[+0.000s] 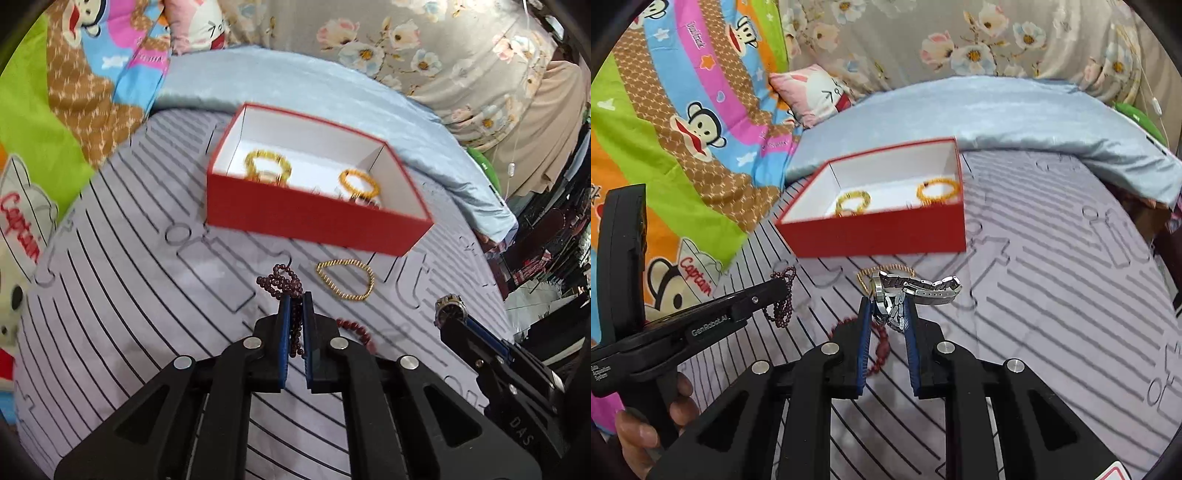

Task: Organize jewelry
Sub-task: 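Lower the bead strand and watch into the red box and open both tools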

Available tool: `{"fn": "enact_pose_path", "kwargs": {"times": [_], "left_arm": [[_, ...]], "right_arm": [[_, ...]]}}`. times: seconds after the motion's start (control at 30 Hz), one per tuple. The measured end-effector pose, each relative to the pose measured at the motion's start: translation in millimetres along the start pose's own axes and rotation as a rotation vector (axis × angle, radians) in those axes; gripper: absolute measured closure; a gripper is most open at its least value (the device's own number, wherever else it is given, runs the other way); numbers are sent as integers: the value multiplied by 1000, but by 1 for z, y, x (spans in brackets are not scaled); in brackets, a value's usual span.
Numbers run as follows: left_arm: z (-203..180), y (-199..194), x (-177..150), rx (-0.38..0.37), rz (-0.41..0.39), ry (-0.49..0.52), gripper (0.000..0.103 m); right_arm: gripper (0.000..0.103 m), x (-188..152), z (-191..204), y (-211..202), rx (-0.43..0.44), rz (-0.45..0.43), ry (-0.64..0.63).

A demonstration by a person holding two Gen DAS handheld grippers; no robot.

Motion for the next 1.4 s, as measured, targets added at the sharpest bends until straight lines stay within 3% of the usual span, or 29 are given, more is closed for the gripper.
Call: {"fn": "enact_pose_path", "kwargs": {"times": [0.23, 0.47, 0.7, 0.97, 1.4], "left_arm": [[-13, -33, 60, 7, -128, 73, 98], [-21, -21, 119, 69, -204, 125, 98], [-20, 26, 146, 132, -182, 151, 98], [-13, 81, 158, 178, -124, 159, 98], [-5, 118, 160, 200, -77, 157, 98]], "right_arm": [[87, 70, 3, -1, 24, -81, -48], [87, 119, -4, 35, 27, -87, -59], [87, 141, -10, 87, 12, -40, -60], [87, 143, -16, 129, -6, 9, -63], [86, 137, -18, 166, -27, 60, -76]]}}
Point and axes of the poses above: each gripper's, at about its wrist camera, not at the fingertips, and y roughly the way its jaws point, z to its left, x to its top, the point moved 3 cm from there along y, roughly the way its jaws point, and after that the axes turned 1 degree about x, right-handed, at the moved point
